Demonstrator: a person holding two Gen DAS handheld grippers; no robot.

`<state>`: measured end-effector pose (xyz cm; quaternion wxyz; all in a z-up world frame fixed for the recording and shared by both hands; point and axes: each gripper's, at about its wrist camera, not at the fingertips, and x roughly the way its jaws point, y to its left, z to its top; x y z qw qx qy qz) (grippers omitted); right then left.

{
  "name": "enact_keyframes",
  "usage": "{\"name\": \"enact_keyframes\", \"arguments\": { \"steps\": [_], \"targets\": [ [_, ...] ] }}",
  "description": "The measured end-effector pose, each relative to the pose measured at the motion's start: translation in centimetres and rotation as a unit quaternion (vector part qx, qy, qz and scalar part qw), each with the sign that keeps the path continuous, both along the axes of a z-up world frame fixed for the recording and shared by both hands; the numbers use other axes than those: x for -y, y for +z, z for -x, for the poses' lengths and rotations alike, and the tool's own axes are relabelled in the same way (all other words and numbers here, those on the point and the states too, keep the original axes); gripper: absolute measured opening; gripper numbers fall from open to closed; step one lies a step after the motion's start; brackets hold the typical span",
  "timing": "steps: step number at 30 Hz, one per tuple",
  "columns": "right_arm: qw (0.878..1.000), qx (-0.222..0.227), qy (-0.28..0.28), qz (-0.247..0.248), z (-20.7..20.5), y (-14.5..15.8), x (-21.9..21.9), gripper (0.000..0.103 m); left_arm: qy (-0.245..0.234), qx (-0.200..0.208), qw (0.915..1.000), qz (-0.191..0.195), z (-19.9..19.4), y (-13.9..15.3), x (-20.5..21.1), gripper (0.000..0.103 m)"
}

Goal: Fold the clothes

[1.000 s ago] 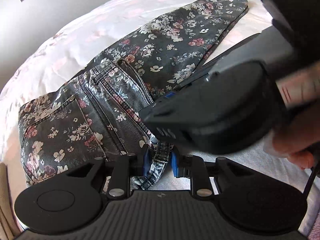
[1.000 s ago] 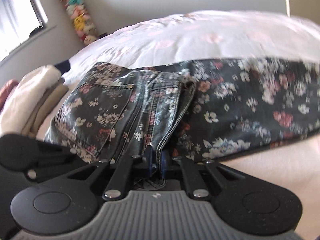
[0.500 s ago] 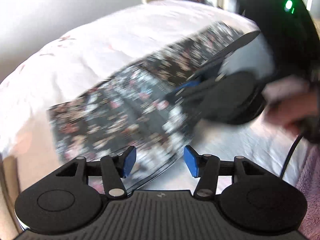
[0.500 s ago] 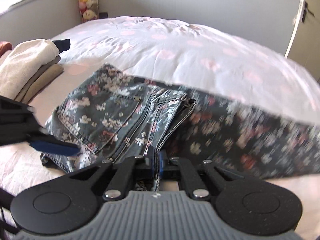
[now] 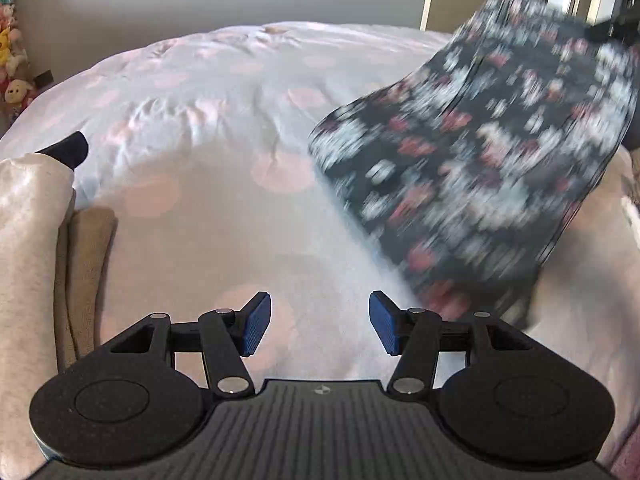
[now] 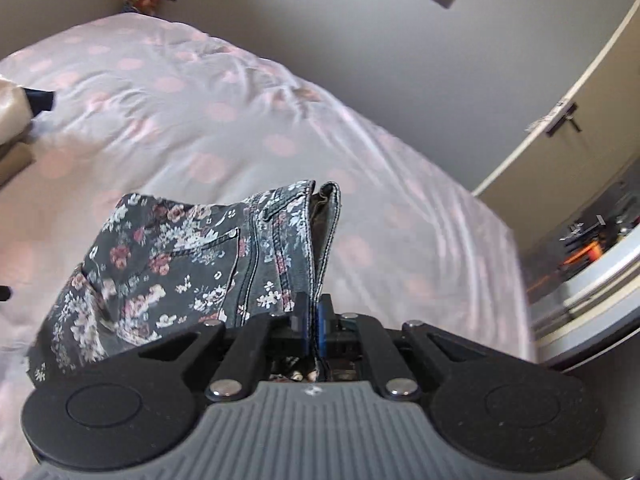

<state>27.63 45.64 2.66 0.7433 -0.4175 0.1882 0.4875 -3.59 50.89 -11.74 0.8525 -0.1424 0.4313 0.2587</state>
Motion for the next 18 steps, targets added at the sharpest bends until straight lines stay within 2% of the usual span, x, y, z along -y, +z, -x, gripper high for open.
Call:
{"name": "enact_keyframes", "arguments": {
  "steps": [3, 8, 13, 18],
  "targets": [
    [0.999, 0.036, -0.020, 0.006, -2.4, 2.2, 0.2, 0.005, -0.013, -0.015, 0.9998, -0.003, -0.2, -0.7, 0.3, 0.053],
    [0.996, 0.059, -0.061, 0.001, -7.9, 3.2, 1.8, 0.005, -0.016, -0.021, 0.9995, -0.015, -0.9, -1.7, 0.2, 0.052],
    [0.993, 0.054, -0.106, 0.003, -13.9, 1.1, 3.3, 0.005, -0.004, -0.015, 0.9997, -0.018, -1.5, -2.0, 0.2, 0.052],
    [0.992, 0.017, -0.128, 0.005, -19.4, -3.9, 4.7, 0.005, 0.006, 0.004, 0.9999, -0.012, -2.6, -2.4, -0.1, 0.052]
  ]
}}
